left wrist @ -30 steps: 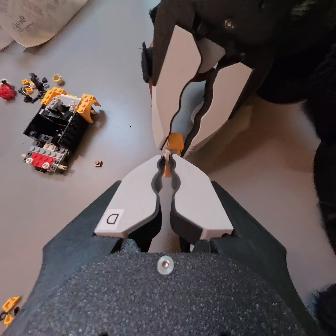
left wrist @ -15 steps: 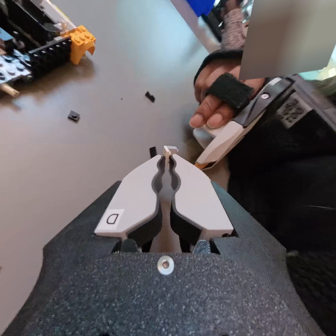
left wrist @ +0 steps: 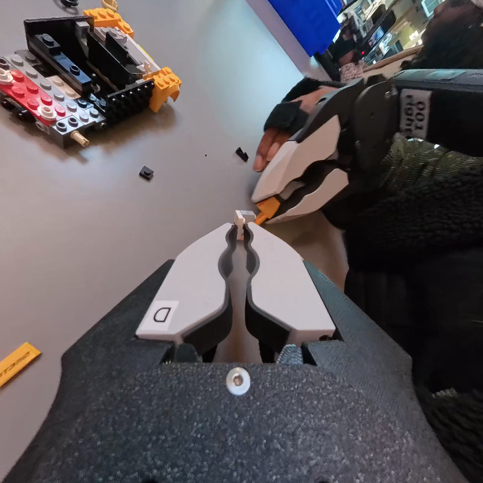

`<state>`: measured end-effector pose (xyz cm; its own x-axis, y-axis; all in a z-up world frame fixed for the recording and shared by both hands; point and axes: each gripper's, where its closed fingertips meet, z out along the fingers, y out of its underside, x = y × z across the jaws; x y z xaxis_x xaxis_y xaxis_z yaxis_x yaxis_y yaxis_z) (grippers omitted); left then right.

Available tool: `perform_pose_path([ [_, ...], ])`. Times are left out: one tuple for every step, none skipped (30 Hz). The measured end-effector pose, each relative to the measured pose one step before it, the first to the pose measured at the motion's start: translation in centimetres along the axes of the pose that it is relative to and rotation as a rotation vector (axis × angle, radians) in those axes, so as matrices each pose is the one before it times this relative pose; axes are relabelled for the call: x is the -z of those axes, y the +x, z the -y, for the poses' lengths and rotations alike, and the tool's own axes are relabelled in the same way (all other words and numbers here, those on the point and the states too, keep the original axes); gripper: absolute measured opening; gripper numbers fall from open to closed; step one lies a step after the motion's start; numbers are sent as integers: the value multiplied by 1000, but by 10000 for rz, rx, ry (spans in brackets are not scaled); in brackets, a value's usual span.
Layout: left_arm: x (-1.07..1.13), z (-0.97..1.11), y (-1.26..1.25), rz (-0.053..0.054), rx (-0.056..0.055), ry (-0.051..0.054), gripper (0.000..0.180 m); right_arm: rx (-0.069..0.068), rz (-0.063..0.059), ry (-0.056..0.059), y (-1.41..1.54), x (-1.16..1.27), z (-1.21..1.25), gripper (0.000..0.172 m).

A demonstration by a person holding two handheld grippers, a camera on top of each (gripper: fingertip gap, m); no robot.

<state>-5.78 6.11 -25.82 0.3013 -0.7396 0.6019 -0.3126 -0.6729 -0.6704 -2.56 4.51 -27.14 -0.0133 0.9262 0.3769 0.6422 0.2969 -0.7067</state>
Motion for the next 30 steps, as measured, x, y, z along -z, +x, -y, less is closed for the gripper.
perform_pose_path([
  [34,90,123,-79,34,93,5,-165,75,-224,18,-222,-567,20],
  [-6,57,122,-49,7,66,5,-162,3,-157,97,-185,-409,20],
  [-50,6,93,-15,-25,32,5,-85,-22,-99,87,-126,-211,20],
  [-104,-51,133,-29,-40,-4,5,-67,-171,-107,289,-83,-150,21],
  [-98,-41,134,-20,-37,5,5,-49,-169,-100,303,-26,-99,25],
  [-81,47,68,28,-50,55,5,-64,-128,7,252,68,63,28],
  [-37,85,69,22,-38,62,5,-107,-80,166,191,175,330,29],
  [-14,169,82,12,-22,111,5,-219,-9,275,119,236,524,29],
  [23,285,122,10,-32,191,5,-379,70,303,43,231,666,28],
  [10,293,171,-10,-56,196,4,-560,171,310,-64,167,718,28],
  [24,288,168,32,-104,194,5,-717,229,308,-142,95,728,27],
  [-9,238,158,68,-193,158,5,-781,221,319,-134,37,687,27],
  [-10,108,198,71,-291,47,4,-781,140,270,23,23,535,24],
  [-14,151,153,109,-354,66,4,-723,105,262,134,44,436,22],
  [2,210,-28,245,-397,109,4,-671,142,277,115,70,398,21],
  [-12,237,-30,274,-478,126,5,-673,86,256,188,70,360,21],
  [-30,278,239,112,-480,147,5,-613,81,237,155,54,336,21],
  [-42,330,252,117,-452,171,5,-533,62,244,144,63,339,21],
  [16,339,-101,351,-446,171,4,-417,59,164,98,57,223,20],
  [50,272,-62,268,-449,142,4,-280,119,130,-52,45,179,18],
  [56,252,19,181,-323,126,4,-205,120,114,-106,48,166,17],
  [77,282,27,140,-272,161,4,-179,97,132,-90,83,209,16],
  [86,283,83,82,-278,169,4,-185,158,139,-153,84,222,16],
  [96,247,91,34,-276,139,4,-177,193,135,-161,84,196,15],
  [90,223,109,-1,-210,119,4,-92,174,131,-136,101,174,13],
  [88,139,172,-77,-148,68,4,87,149,61,-176,85,88,13],
  [99,33,236,-155,-52,-7,5,330,81,-48,-198,62,-34,12],
  [150,16,283,-209,101,-12,5,490,42,-93,-222,31,-67,11],
  [179,-49,346,-275,169,-55,5,462,86,-143,-280,23,-101,11],
  [147,-136,340,-305,244,-102,5,371,128,-184,-303,-10,-138,10],
])
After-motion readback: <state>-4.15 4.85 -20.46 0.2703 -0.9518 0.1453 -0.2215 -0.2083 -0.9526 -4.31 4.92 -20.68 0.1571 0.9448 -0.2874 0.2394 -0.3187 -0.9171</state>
